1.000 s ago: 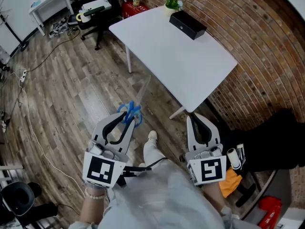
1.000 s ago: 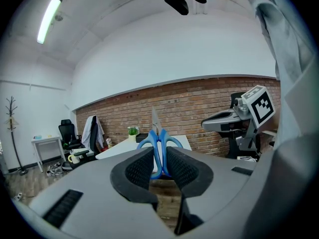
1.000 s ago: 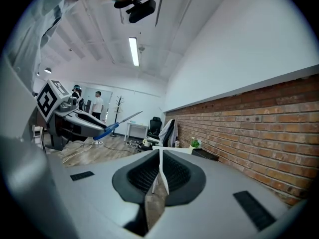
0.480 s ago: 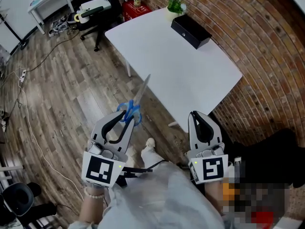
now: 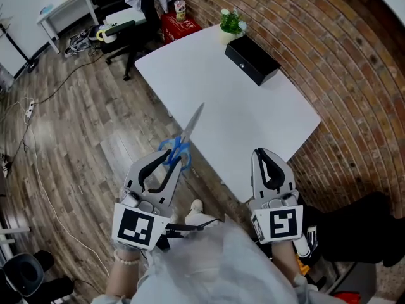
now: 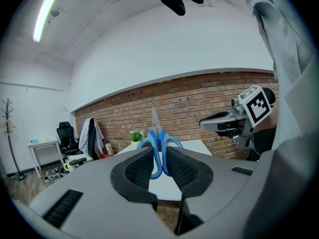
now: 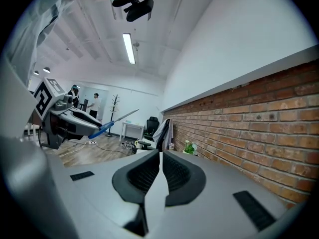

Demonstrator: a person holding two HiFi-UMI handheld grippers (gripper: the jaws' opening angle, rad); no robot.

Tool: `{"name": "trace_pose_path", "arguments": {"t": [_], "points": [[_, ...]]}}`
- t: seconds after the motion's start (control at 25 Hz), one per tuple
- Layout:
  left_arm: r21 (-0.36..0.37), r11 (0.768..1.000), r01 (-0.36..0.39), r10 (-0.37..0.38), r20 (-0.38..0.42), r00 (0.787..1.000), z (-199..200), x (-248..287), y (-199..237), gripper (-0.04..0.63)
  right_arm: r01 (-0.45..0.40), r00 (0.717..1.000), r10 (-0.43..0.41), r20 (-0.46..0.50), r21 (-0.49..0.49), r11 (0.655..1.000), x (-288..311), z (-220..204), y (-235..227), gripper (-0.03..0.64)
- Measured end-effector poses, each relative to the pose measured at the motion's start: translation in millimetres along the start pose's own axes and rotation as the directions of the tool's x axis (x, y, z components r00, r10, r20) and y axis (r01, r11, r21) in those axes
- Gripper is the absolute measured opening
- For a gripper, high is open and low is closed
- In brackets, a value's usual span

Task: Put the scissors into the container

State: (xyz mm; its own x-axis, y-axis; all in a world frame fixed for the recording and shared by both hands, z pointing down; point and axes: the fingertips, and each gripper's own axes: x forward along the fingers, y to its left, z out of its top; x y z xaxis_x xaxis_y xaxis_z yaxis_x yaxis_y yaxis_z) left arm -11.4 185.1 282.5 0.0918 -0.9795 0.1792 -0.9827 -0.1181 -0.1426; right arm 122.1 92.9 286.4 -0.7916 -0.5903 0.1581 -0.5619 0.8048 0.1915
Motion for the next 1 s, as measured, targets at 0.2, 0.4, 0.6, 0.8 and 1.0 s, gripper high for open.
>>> {"name": "trace_pose_path", "arguments": {"t": [0.2,0.4,0.6,0.8,1.0], "points": [[-0.009,1.000,0.000,0.000,0.000,1.000,2.7,27.2,9.5,0.095,0.012,1.000,-0.012,-0.004,-0.006,1.000,16.3,-1.9,-18.2,0.049],[-0.003,1.000,0.007,-0.007,0.011,1.000,5.7,45.0,12.3,0.095,0.023,1.000,-0.023,-0.014,-0.013,1.000,25.7,-5.9,-31.3,0.049],[-0.016,1.000,-0.002,0.002,0.011,1.000,12.9,57.2,16.0,0.095,0.016,1.000,-0.016,-0.018,-0.016,1.000,32.4,-2.5,-42.0,0.049],[-0.009,1.000,-0.001,0.001,0.006,1.000,15.2,68.5,11.8,0.095,0.023,1.000,-0.023,-0.016,-0.011,1.000,35.0,-6.1,-52.5,0.049],[0.002,1.000,0.013,-0.013,0.009,1.000,19.1,70.5,7.5,0.095,0.045,0.999,-0.044,-0.017,0.002,0.999,29.6,-6.5,-55.1,0.049]]}}
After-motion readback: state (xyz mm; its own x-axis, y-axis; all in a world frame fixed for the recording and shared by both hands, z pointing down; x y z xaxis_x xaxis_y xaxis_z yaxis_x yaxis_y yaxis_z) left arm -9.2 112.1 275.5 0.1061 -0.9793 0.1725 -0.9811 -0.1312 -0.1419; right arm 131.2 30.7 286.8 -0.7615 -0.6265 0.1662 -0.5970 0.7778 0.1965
